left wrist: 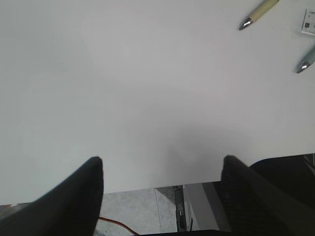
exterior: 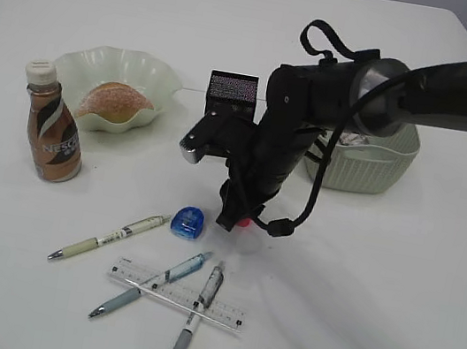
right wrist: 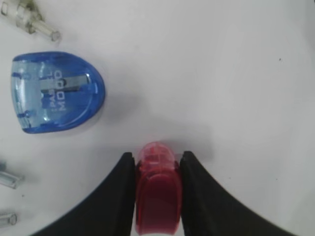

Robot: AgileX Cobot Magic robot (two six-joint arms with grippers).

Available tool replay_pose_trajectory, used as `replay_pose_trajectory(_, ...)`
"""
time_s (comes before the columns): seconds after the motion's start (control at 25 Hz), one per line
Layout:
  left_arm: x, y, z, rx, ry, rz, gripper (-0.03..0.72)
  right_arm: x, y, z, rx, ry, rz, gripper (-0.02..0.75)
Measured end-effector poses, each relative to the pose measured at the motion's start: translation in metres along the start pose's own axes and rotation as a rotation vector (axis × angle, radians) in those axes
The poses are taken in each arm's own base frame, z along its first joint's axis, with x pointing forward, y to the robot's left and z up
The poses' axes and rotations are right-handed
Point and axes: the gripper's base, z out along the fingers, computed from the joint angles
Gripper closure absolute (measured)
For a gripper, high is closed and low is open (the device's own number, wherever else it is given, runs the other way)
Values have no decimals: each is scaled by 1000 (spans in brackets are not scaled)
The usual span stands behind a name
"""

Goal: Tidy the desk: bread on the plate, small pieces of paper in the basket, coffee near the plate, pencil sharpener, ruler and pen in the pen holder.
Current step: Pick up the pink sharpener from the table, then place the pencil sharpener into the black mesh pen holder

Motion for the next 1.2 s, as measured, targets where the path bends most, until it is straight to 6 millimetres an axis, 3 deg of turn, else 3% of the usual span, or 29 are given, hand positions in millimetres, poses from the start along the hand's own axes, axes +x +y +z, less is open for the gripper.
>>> replay_pose_trajectory(0.36, 0, 0, 0, 0, 0, 0, 146, -4, -1, -11, -44, 45, 153, 585)
replay_pose_trajectory(0.76, 0, 0, 0, 0, 0, 0, 146, -38, -18, -74, -53, 46, 537, 586)
replay_pose_trajectory(1.04, 0, 0, 0, 0, 0, 0, 146, -71, -42, -127, 84, -206, 579, 586)
replay_pose_trajectory(1.2, 0, 0, 0, 0, 0, 0, 161, -75, -58, -134, 237, -308, 615, 586)
